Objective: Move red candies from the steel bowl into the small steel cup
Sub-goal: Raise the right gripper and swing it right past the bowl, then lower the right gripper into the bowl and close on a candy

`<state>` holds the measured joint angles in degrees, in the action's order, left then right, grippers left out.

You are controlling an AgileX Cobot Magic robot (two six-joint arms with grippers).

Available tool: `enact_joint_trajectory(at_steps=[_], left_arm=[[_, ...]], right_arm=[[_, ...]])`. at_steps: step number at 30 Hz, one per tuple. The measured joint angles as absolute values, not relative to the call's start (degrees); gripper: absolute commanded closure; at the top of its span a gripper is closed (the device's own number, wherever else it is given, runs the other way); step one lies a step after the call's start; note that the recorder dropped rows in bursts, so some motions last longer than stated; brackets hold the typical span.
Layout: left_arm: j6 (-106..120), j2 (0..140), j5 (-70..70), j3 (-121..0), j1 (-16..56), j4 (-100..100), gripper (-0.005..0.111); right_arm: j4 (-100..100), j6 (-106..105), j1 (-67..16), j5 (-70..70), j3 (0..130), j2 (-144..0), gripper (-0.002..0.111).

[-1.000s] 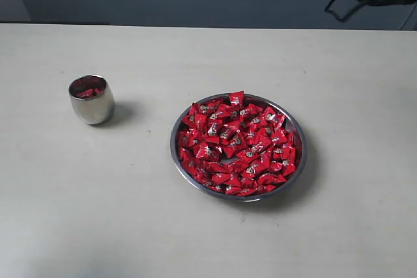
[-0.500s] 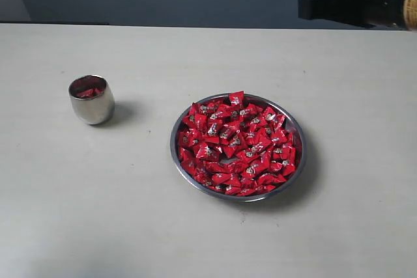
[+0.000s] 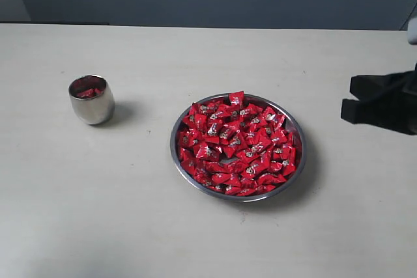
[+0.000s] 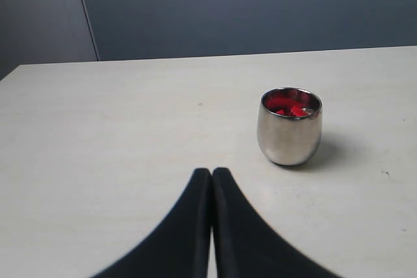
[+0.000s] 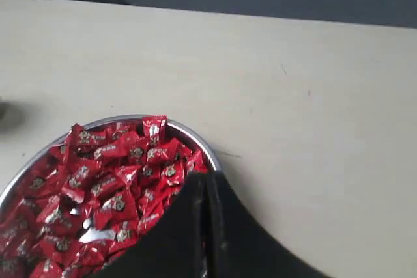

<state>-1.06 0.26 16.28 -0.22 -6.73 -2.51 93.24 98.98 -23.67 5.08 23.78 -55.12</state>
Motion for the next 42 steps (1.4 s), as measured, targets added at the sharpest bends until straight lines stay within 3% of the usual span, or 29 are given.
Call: enact_joint_trajectory(at_steps=[8,14,30,40,42], left_arm=[[-1.06,0.26,16.28,-0.22,-6.73,-2.51,0.106],[-1.06,0.26,16.28,-0.22,-6.73,-2.51,0.106],[-1.06,0.26,16.28,-0.22,-6.73,-2.51,0.106],[-1.06,0.26,16.28,-0.22,-6.73,-2.51,0.106],[-1.06,0.26,16.28,-0.22,-6.73,-2.51,0.106]], right_arm=[[89.89,98.98,-23.67,4.17,20.13,-53.84,0.109],[87.92,98.98,-23.67,5.36,20.04,-60.97,0.109],[89.04,95.50,-23.67,22.27,44.40,-98.61,0.109],[89.58,95.61,-23.67,22.63,52.71,-107.61,0.109],[89.88,95.96,-23.67,23.79,53.68,-108.42,0.104]])
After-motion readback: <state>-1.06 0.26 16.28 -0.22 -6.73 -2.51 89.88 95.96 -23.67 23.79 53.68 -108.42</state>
